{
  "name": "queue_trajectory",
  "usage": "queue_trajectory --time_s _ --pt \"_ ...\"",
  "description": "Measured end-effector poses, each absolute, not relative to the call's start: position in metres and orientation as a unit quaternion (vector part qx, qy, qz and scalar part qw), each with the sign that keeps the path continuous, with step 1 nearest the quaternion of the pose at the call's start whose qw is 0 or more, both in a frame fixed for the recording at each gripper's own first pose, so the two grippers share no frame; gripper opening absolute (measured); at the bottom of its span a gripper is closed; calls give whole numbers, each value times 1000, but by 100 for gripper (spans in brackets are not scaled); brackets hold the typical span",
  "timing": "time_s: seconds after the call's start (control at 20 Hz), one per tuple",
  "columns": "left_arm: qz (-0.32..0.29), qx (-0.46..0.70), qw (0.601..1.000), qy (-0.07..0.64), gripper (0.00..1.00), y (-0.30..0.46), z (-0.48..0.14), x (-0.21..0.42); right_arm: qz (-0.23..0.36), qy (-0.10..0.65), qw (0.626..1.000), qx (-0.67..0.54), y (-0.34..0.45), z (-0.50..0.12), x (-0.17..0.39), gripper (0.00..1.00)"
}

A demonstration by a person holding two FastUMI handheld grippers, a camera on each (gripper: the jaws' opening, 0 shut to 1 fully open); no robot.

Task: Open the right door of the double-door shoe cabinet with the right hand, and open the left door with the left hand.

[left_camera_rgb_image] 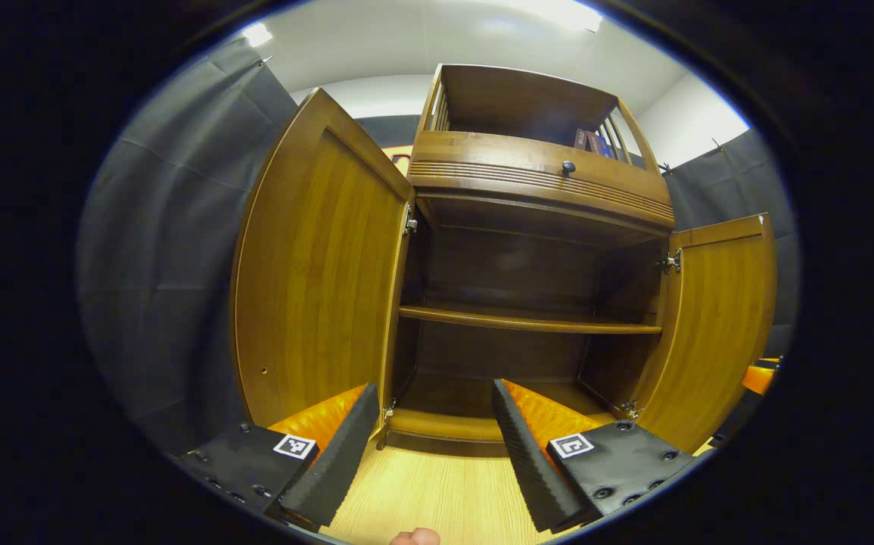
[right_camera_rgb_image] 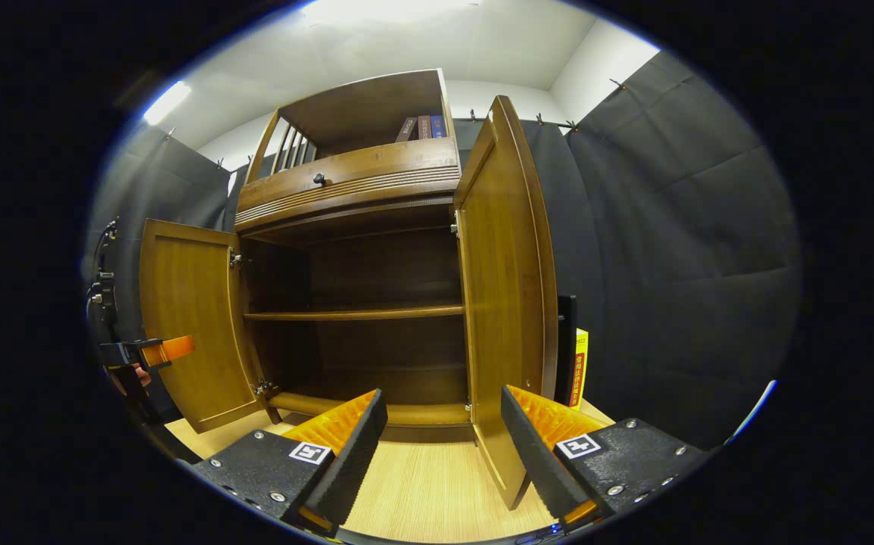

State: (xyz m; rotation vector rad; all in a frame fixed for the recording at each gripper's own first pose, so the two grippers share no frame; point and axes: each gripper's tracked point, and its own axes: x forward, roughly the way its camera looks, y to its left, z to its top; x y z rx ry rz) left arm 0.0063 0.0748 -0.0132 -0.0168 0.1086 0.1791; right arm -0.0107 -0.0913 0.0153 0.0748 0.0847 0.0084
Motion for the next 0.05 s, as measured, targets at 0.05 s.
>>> queue_trajectory --time_s 0.05 --pt "89 -7 995 51 93 74 -11 6 7 44 998 37 -90 16 -10 93"
